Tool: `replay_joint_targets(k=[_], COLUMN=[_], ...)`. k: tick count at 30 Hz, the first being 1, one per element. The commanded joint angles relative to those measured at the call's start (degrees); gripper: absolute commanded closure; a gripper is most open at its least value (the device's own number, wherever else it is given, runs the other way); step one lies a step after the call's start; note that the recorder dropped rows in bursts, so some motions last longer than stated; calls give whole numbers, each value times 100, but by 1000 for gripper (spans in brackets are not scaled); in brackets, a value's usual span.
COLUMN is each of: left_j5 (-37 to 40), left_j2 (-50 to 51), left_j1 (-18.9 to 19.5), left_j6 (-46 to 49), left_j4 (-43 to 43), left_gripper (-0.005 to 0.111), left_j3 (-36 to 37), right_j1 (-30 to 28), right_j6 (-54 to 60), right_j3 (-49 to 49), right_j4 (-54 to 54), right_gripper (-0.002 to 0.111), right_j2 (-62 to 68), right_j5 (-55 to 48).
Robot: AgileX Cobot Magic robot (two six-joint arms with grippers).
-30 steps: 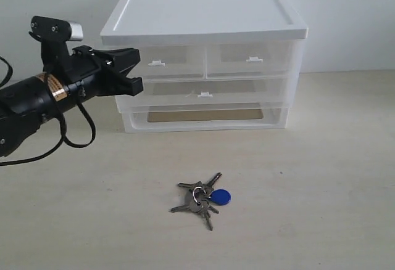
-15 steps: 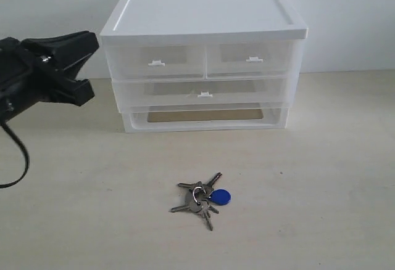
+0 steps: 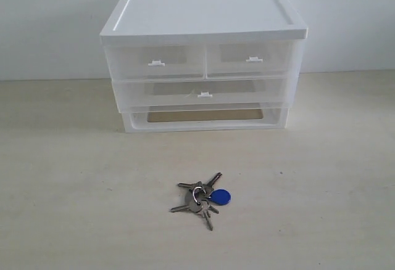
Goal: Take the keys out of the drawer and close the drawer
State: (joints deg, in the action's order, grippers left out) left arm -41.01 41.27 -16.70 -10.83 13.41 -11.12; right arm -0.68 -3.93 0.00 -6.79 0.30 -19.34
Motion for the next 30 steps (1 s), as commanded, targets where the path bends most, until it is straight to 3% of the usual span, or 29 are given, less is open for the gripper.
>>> replay_joint_targets(k=[1, 17, 30], left_j5=[617, 4708, 4298], left_j2=[-927, -3824, -4127], left_j1=[-25, -25, -25], left_j6=[57, -740, -887], left_j4=[-185, -216, -456], left_gripper=[102, 102, 102], left_j3=[267, 459, 533], right_j1=[-43, -43, -43], right_j6=[-10, -10, -10], right_j3=[0, 0, 0], right_j4=[7, 7, 7], right_gripper=[108, 108, 108], right_j2=[-30, -30, -30], right_j5=[22, 22, 22])
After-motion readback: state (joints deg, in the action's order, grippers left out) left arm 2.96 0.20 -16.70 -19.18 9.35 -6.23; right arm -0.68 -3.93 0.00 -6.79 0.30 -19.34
